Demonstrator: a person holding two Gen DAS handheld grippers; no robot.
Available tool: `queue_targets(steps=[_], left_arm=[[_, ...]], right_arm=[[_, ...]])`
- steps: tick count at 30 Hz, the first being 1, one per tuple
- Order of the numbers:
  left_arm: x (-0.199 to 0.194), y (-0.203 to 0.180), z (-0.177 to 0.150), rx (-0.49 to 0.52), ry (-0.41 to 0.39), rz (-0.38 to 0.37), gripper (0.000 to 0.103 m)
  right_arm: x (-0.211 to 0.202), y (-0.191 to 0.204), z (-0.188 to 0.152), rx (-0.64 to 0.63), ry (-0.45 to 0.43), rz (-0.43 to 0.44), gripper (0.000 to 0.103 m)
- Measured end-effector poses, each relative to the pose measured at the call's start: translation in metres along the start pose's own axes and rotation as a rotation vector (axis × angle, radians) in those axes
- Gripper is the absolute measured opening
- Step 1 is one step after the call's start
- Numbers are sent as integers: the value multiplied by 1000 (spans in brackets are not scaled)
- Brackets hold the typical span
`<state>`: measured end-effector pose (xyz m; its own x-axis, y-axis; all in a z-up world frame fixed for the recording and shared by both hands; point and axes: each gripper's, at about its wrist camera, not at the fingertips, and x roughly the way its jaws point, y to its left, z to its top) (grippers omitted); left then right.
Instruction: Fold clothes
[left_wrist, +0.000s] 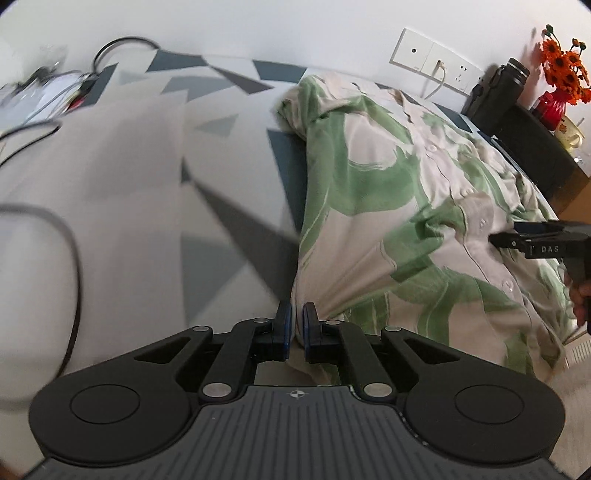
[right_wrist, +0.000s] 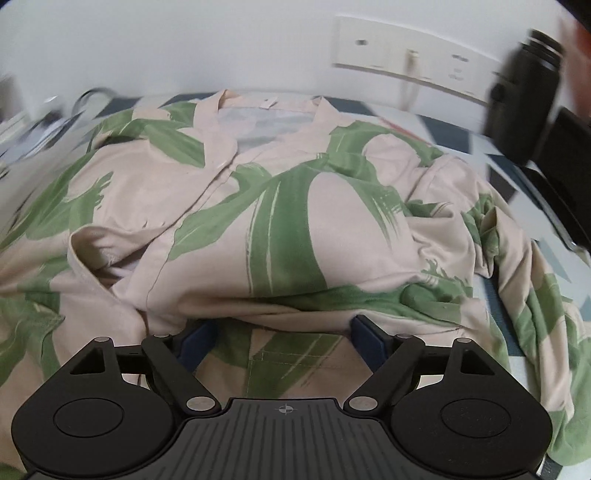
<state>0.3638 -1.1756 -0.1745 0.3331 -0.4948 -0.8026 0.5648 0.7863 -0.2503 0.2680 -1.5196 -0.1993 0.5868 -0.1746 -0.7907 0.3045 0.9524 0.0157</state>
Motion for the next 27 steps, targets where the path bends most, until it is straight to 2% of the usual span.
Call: queue_targets(steps=[5,8,9,10,11,12,13,15,19,21,23,27], left_arm=[[0,-13,-5,-20,20,-14,8],[4,-16,4,-30,29,-13,15],[4,-16,7,-32,26,-11,27],[0,-17,10,-30,13,-8,45],[-4,-17,13,-26,-6,-5,58],[-11,-17,18,-24,-28,-13,70],[-18,-16,23,-22,-51,-26,74],[-31,-15,36,-27,-82,-49,75],[-60,-10,68,-79,-184,-142,89],[-70,-9,86,-86,-226,-176,91],[-79,-10,103,-88,-265,-207,95],[-89,-13,133,-41,-331,-208,100]], right_arm=[[-8,-1,-11,-8,33,-8,87],[-9,3,-17,3,50,-18,91],[-9,3,-16,10,60,-20,90],[-11,4,-16,25,68,-25,90],[-14,4,-16,42,72,-30,88],[-21,2,-16,74,56,-37,88],[-28,-3,-16,115,28,-40,89],[-47,-14,-14,209,-40,-47,90],[-93,-42,-3,378,-172,-85,93],[-117,-54,4,441,-234,-107,99],[-139,-64,16,450,-280,-120,101],[-188,-68,41,431,-413,-179,102]])
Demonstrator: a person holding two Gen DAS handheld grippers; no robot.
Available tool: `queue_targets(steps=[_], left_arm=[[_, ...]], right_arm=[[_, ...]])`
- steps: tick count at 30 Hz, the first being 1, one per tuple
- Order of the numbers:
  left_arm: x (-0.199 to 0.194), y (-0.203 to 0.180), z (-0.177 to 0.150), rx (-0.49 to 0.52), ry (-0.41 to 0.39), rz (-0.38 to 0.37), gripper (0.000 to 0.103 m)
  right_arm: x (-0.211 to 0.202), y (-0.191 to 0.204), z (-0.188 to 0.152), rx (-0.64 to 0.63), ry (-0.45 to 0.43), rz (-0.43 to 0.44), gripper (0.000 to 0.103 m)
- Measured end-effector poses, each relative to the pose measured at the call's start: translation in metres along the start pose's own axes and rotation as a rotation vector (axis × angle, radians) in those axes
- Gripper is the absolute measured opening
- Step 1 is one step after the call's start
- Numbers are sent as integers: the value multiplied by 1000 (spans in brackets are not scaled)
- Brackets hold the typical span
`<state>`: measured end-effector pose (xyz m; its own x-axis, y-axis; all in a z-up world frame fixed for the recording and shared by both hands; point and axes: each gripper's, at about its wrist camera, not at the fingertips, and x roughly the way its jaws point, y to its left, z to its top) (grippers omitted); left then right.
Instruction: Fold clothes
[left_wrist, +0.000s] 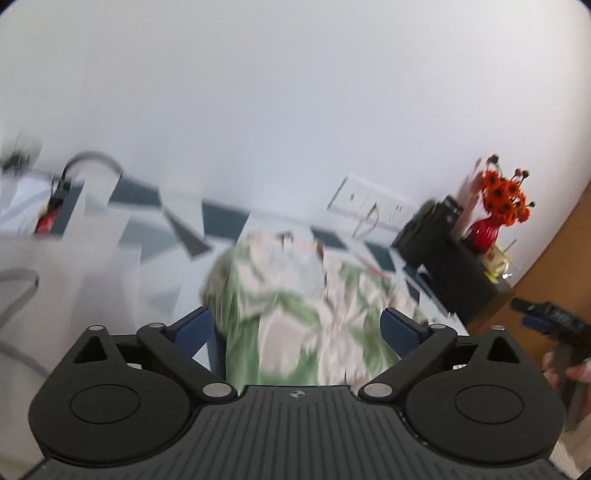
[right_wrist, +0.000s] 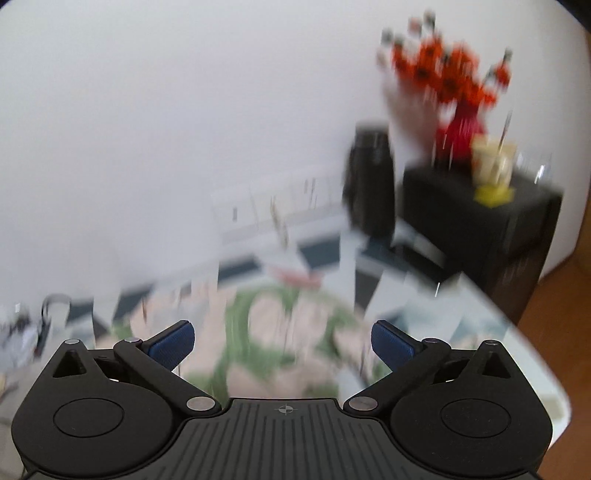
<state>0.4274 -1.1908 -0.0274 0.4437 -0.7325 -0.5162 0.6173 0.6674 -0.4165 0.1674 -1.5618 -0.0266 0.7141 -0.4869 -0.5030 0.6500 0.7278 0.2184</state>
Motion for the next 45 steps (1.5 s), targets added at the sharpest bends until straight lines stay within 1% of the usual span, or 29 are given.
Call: queue_targets(steps=[2,5,8,11,14,17,19,20,22,24,27,30,33,35,38,41,43,45], left_arm=[[1,-3,12,24,-22,19,100],[2,-6,24,35,-51,23,101],[3,-7,33,45,-79,46,102],[5,-7,40,37,-100,76,102],[7,-6,42,16,-123,138,102],[11,-7,42,-4,-145,217,102],[20,-10,39,10,-129,266,102],[26,-11,36,14,-118,293,102],[39,-14,27,17,-99,350,102],[51,-14,17,1,-82,404,102],[66,-10,-2,-81,-63,470,102],[79,-6,-17,-106,-29,553,102],[92,-4,-26,-61,11,629,102],[99,-1,-30,-43,36,651,102],[111,11,-39,-64,72,645,102],[127,27,-51,-114,133,613,102],[135,36,-60,-137,177,572,102],[141,45,-69,-157,218,523,102]], right_arm=[[-13,3,20,-10,-42,-18,102],[-33,12,51,-47,-116,-28,102],[-46,22,81,-125,-212,-25,102],[-49,32,112,-202,-289,-22,102],[-45,36,142,-257,-366,14,102],[-34,32,165,-267,-438,38,102],[-20,23,174,-239,-441,79,102],[-9,18,176,-223,-419,105,102],[20,7,175,-206,-348,154,102],[56,-2,164,-215,-267,180,102],[113,-10,123,-247,-145,206,102],[168,-12,75,-286,-3,211,102],[203,-9,33,-331,115,192,102],[213,-2,14,-358,166,184,102],[219,10,-14,-373,232,192,102],[211,26,-29,-392,283,234,102],[208,35,-37,-408,305,231,102],[210,38,-47,-392,346,216,102]])
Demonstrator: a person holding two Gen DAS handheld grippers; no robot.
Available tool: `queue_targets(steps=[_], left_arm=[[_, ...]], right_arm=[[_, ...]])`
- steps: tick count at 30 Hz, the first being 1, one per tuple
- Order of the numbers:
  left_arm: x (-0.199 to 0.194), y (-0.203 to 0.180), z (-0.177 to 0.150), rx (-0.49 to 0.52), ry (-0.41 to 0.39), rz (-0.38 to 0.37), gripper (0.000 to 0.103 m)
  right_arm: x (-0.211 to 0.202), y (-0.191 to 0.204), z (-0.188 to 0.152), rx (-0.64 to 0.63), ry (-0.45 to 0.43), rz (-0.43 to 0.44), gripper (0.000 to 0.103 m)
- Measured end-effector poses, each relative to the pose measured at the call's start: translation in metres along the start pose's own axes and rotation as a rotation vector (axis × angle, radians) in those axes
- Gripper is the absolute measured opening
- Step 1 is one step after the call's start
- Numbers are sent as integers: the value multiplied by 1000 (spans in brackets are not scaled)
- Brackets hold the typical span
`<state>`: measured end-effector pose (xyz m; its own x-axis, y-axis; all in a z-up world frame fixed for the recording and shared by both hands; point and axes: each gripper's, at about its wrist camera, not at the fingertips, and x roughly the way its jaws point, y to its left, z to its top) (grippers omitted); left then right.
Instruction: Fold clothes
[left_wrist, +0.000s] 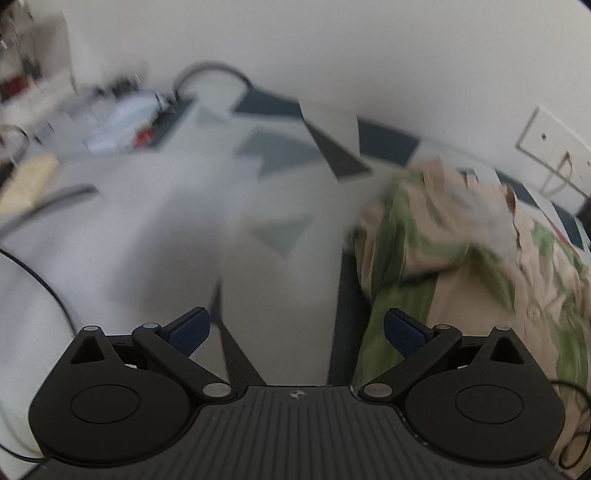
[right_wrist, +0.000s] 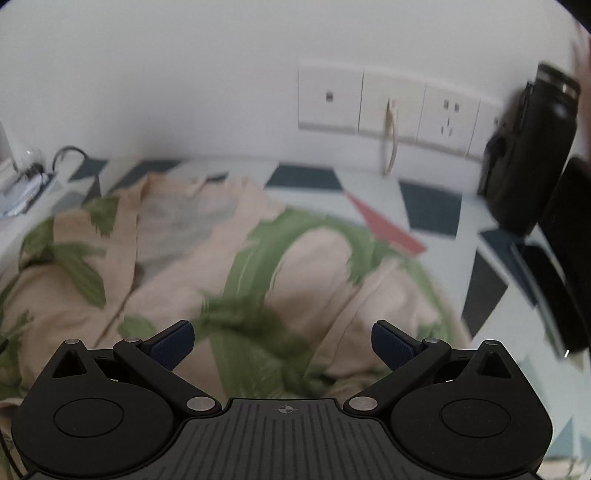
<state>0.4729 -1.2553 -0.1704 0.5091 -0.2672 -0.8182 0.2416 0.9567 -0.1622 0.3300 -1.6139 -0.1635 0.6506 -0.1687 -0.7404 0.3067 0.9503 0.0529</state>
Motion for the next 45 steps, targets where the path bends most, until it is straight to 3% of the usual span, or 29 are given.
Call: queue_targets(steps=[4,7,12,16,22,24,31,35,41,45], left_arm=[[3,1,-11,41,56,-164,102],[0,-8,-16,113,92,-319,102],[-7,-26,-26,226,118,-466,94],[-5,-25,-25,248,113,-472,94],[0,5,-10,166,49,-329,95],[2,15,-7,142,26,-277,98],[11,17,1,190,2,-228,101],[18,5,8,208,8,-240,101],[30,-22,20,304,0,-234,101],[39,-51,21,412,9,-284,101]], right_arm=[[11,7,-11,61,57,-18,102],[6,18,-10,76,35,-10,101],[3,49,14,24,-29,66,87],[25,82,27,-62,5,101,82],[63,119,29,-130,96,106,41],[58,122,26,-149,83,129,4],[7,99,34,-80,-62,160,1],[-29,70,30,-27,-129,82,0],[-38,8,-10,155,-10,-24,0],[-24,0,-36,176,43,-101,0]])
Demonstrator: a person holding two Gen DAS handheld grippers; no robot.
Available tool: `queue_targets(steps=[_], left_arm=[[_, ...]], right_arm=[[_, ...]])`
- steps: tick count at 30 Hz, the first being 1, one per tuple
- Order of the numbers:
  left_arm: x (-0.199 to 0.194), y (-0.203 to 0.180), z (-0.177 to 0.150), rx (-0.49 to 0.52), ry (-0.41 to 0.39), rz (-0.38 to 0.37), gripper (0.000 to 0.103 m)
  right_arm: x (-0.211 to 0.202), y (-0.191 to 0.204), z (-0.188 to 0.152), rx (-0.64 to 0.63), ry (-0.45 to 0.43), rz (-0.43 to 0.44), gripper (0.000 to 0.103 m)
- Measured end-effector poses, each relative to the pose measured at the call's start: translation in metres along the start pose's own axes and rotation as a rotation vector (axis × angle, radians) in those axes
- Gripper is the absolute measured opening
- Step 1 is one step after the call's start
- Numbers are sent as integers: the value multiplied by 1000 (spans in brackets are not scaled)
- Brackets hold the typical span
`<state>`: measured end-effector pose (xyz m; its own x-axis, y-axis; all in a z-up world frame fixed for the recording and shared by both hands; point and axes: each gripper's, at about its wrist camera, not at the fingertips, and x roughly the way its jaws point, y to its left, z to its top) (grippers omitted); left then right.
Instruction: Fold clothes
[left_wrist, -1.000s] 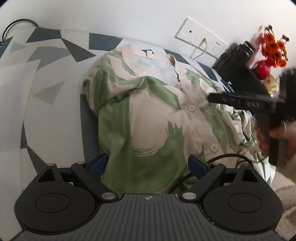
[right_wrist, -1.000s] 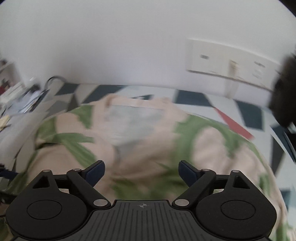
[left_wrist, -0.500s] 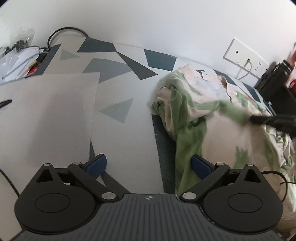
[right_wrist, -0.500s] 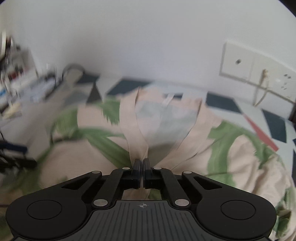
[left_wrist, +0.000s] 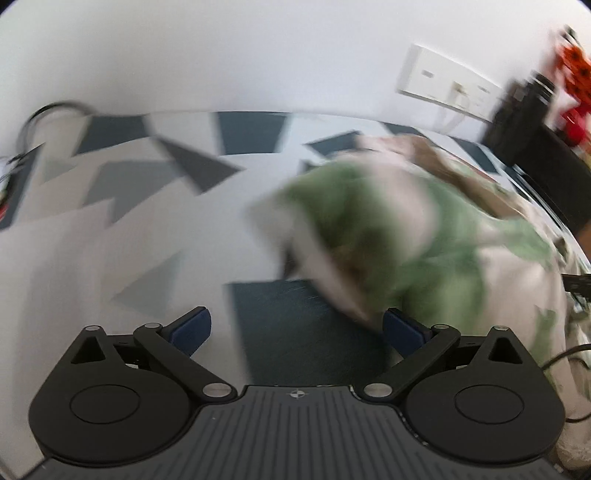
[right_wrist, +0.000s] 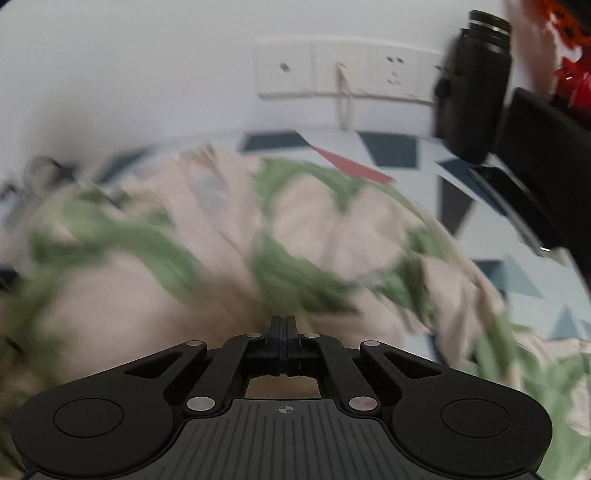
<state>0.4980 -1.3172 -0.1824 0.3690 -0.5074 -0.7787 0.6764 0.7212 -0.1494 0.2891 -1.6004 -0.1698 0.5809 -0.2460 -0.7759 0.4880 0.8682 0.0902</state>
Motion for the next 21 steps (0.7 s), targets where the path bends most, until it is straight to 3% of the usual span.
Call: queue_targets(steps=[3,7,8,11,15,17,19,20,21], left_arm=[[17,-17,8,101,19,36,102],[27,-6,16,9,9,47,102],[26,-5,17,-9,6,48,102],[24,-4,15,-5,9,53,102],[21,-3,12,-6,11,66,103],[20,-1,11,-11,13,70,103],[19,0,11,-10,18,68,103],[19,2,12,-11,24,64,103],[19,3,13,-14,30,60,103]], right_arm=[[5,-8,-9,69,10,0,0],[-3,-11,-6,136,-20,69,1],[-8,-10,-4,146,-43,95,7],[-19,-7,4,177,-109,163,37],[-14,1,13,172,-106,214,60],[-1,8,13,156,-53,233,60],[10,15,13,139,-13,245,52],[11,17,13,130,-8,245,28],[9,18,13,119,-17,256,12]])
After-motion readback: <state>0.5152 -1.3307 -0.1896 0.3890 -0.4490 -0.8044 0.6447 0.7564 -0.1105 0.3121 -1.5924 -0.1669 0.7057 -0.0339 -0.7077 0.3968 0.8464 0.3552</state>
